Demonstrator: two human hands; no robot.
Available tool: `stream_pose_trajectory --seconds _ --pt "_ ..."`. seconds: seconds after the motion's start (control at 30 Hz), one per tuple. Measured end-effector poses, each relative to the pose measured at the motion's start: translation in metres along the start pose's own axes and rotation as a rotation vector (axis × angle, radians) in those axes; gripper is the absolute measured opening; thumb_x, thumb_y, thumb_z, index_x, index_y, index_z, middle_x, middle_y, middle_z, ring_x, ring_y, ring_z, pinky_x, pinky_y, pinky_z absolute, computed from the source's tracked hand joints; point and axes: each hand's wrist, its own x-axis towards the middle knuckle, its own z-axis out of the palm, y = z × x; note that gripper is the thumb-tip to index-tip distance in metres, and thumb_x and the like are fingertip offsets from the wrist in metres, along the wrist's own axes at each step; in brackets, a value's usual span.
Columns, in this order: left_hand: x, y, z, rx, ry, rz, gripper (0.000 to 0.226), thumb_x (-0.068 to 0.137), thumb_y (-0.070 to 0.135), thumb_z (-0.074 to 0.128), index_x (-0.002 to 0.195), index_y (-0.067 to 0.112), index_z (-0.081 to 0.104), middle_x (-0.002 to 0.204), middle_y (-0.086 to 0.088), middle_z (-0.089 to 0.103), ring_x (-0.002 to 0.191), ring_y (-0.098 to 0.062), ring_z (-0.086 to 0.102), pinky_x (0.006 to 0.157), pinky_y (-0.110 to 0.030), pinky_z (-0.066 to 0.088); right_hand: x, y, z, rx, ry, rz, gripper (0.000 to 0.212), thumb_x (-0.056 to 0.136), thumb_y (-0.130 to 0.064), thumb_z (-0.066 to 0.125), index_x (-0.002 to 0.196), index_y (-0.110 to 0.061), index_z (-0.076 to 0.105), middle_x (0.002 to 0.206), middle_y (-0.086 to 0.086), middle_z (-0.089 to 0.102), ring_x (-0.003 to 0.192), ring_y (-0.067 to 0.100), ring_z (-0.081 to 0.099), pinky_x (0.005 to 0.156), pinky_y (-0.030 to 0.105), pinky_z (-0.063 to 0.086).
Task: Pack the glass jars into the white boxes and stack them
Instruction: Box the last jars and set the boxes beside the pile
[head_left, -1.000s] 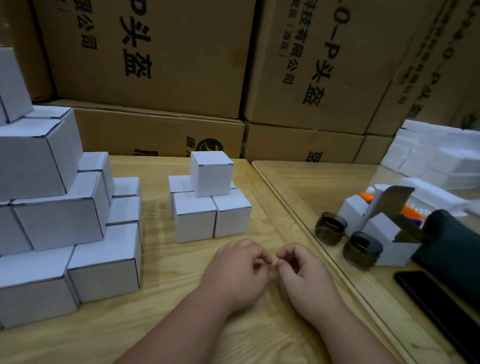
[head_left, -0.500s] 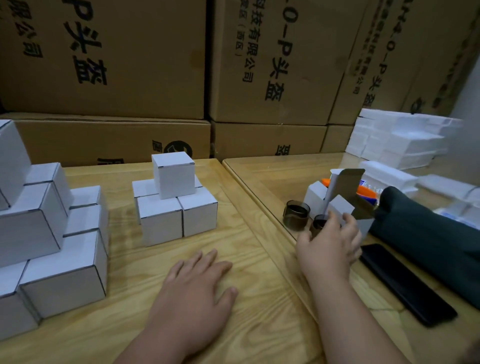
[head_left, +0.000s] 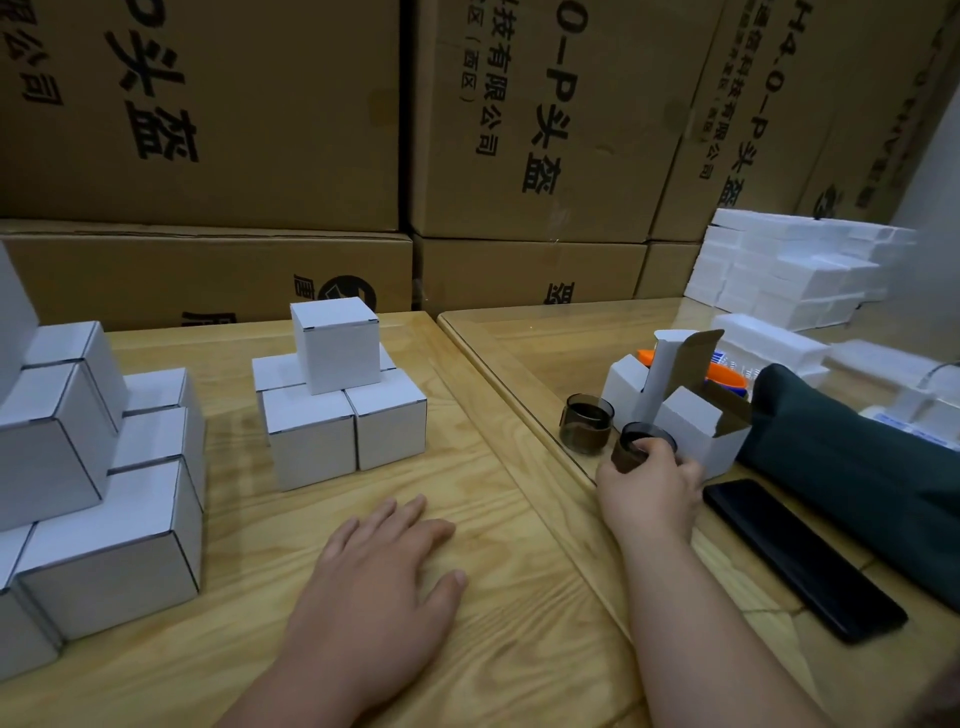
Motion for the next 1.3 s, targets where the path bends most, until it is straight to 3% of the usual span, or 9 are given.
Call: stream_pose_trajectory --seconds 0.13,0.27,0.47,0.6,0.7,0.87,1.07,1.2,1.3 --pt "-0.001 0.001 -0.001 -0.011 -0.001 -0.003 0.054 0.096 0.067 0.038 0.147 0.052 0.038 0.166 0.029 0.012 0.155 0.003 0.001 0.127 -0.03 -0.003 0.004 0.0 -0.002 0.053 0.039 -0.001 0.027 0.095 -0.032 0.067 0.121 -0.023 0.065 0.133 0.007 0.048 0.122 0.035 0.052 0.103 0.046 0.049" --pt "-0.001 0.001 -0.002 -0.022 0.002 -0.005 0.051 0.096 0.067 0.04 0.144 0.053 0.04 0.165 0.031 0.013 0.154 0.004 0.001 0.127 -0.03 -0.003 -0.003 -0.004 -0.011 0.241 0.104 -0.201 0.017 0.097 -0.031 0.066 0.111 -0.021 0.065 0.147 0.003 0.039 0.119 0.027 0.057 0.096 0.036 0.048" --pt "0.001 0.001 -0.002 -0.051 0.04 -0.017 0.042 0.095 0.064 0.043 0.135 0.052 0.048 0.162 0.033 0.02 0.153 0.005 0.007 0.126 -0.028 0.0 -0.005 -0.004 -0.044 0.331 0.152 -0.36 0.009 0.097 -0.032 0.067 0.102 -0.029 0.061 0.164 -0.006 0.018 0.116 -0.004 0.033 0.081 0.007 0.031" --pt "0.001 0.001 -0.001 -0.057 0.055 -0.021 0.04 0.094 0.062 0.045 0.132 0.05 0.051 0.161 0.032 0.024 0.152 0.004 0.012 0.124 -0.029 0.002 0.018 0.003 -0.073 0.258 0.017 -0.229 0.009 0.097 -0.036 0.064 0.101 -0.028 0.064 0.16 0.005 0.03 0.128 0.016 0.048 0.101 0.034 0.042" --pt "0.002 0.0 0.0 -0.056 0.059 -0.021 0.04 0.094 0.062 0.046 0.132 0.051 0.051 0.161 0.032 0.024 0.152 0.003 0.013 0.124 -0.029 0.004 0.028 0.004 -0.082 0.2 -0.128 -0.195 0.009 0.098 -0.036 0.063 0.093 -0.029 0.061 0.115 0.006 0.06 0.097 0.03 0.064 0.088 0.053 0.057" --pt "0.0 -0.001 0.0 -0.064 0.077 0.005 0.04 0.094 0.061 0.045 0.132 0.049 0.051 0.161 0.031 0.025 0.153 0.002 0.012 0.123 -0.029 0.004 0.024 0.006 -0.089 0.177 -0.242 -0.246 0.007 0.099 -0.028 0.065 0.093 -0.024 0.064 0.1 0.002 0.063 0.088 0.017 0.059 0.073 0.04 0.053" --pt "-0.002 0.001 -0.002 -0.138 0.132 0.031 0.047 0.091 0.059 0.053 0.136 0.05 0.043 0.149 0.036 0.036 0.147 0.004 0.024 0.123 -0.027 0.009 -0.02 0.001 -0.091 0.391 -0.238 -0.295 0.006 0.096 -0.033 0.067 0.091 -0.033 0.067 0.094 -0.001 0.069 0.084 0.022 0.068 0.073 0.045 0.06" --pt "-0.008 0.007 -0.01 -0.322 0.194 0.031 0.075 0.077 0.063 0.066 0.139 0.062 0.023 0.126 0.058 0.022 0.117 0.025 0.025 0.114 -0.024 0.027 -0.068 -0.017 -0.076 0.597 -0.453 -0.299 0.011 0.097 -0.028 0.067 0.088 -0.034 0.071 0.091 -0.011 0.072 0.08 0.016 0.071 0.062 0.034 0.061" --pt "-0.014 0.01 -0.017 -0.387 0.305 0.035 0.079 0.069 0.064 0.068 0.135 0.069 0.024 0.137 0.05 0.027 0.13 0.02 0.031 0.113 -0.025 0.034 -0.099 -0.033 -0.059 0.705 -0.618 -0.332 0.01 0.098 -0.017 0.066 0.092 -0.02 0.072 0.092 0.001 0.073 0.081 0.019 0.07 0.06 0.036 0.06"
